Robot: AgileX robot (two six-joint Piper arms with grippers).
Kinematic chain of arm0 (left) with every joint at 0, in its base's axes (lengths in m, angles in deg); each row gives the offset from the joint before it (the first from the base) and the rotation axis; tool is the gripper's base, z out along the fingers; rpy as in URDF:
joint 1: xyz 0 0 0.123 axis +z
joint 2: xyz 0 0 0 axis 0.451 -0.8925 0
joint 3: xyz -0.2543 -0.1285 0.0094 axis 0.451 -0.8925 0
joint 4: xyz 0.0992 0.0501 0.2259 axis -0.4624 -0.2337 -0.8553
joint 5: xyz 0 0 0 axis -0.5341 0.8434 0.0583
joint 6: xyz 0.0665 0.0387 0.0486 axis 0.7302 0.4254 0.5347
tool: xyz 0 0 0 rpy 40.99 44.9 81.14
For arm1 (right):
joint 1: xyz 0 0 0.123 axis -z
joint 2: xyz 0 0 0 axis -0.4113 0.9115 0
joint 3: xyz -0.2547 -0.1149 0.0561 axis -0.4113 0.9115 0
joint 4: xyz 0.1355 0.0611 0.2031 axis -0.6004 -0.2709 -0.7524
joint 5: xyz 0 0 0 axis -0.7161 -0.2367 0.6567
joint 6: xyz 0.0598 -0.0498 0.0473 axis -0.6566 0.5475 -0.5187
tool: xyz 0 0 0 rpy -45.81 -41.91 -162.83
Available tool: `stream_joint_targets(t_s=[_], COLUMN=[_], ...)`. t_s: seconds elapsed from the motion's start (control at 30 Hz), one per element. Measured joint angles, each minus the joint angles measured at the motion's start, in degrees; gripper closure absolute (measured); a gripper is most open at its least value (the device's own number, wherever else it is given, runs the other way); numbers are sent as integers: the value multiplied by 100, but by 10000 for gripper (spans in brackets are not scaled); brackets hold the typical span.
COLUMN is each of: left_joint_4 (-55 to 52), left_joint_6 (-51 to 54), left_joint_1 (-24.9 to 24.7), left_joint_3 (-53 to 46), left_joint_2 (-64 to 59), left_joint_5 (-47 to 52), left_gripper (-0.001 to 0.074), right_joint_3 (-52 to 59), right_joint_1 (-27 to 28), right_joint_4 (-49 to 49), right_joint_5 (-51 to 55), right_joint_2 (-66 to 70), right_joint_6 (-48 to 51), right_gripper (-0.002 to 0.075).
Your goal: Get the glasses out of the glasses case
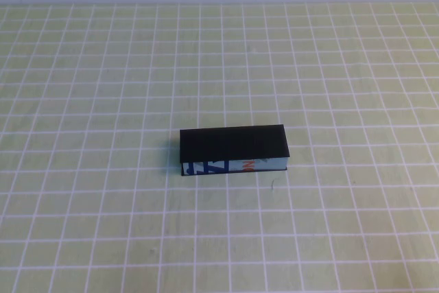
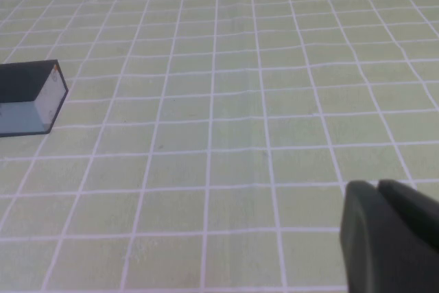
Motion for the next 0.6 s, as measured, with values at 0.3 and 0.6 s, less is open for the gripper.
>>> stream_joint_targets(t_s=[0.3,0.6], left_joint_4=[-173,-315], left_joint_6=[28,67], left_joint_1=[0,0], left_joint_3=[0,0], left_joint_2=[0,0], left_joint_5=[0,0], left_gripper=[739,739], right_joint_3=[0,0], right_joint_1=[0,0], right_joint_4=[0,0], right_joint_5=[0,0], right_joint_2=[0,0], right_joint_6=[0,0], right_gripper=[743,743])
